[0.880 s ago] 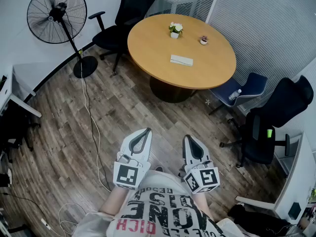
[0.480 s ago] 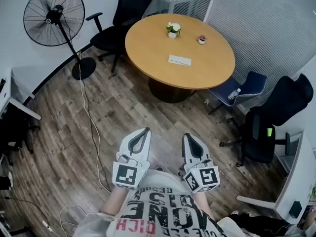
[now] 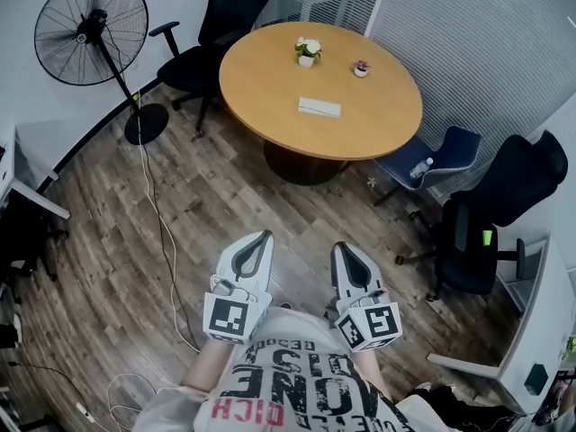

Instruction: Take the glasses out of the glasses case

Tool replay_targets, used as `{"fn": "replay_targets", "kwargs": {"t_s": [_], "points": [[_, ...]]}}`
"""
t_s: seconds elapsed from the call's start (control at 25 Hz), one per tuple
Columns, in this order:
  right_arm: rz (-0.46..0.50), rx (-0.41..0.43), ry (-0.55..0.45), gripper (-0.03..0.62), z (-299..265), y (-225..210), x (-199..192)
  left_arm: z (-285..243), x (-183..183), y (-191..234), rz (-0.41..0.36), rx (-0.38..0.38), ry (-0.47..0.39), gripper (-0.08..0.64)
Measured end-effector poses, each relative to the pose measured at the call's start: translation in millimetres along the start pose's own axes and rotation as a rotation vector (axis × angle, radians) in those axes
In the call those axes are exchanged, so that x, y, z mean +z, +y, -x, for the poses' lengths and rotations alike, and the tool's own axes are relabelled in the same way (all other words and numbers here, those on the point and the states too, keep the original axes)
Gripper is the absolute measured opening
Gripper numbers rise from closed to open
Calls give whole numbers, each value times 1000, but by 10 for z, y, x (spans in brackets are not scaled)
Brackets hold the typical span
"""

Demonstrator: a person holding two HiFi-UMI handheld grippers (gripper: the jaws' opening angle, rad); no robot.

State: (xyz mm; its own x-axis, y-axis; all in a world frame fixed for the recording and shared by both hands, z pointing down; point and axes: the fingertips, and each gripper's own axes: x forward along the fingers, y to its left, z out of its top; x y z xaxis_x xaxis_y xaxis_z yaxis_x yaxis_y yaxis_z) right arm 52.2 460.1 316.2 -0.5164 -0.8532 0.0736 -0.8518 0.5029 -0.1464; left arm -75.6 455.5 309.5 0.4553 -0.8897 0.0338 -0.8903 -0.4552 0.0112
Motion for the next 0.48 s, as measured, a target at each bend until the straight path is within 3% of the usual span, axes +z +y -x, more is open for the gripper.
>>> {"fn": "replay_targets", "kwargs": {"t_s": [0.2,0.36,0.48], "points": [[-3,-9,9,19,129,-97,-47,-45,-85,-133,26,-6,48,17],[-16,-25,32,19,206,-210,-136,-108,-182,-229,-17,-43,46,17],[-30,-45,45,20,214,-274,-188,-135,-244,-225,31,-35,88,17]]}}
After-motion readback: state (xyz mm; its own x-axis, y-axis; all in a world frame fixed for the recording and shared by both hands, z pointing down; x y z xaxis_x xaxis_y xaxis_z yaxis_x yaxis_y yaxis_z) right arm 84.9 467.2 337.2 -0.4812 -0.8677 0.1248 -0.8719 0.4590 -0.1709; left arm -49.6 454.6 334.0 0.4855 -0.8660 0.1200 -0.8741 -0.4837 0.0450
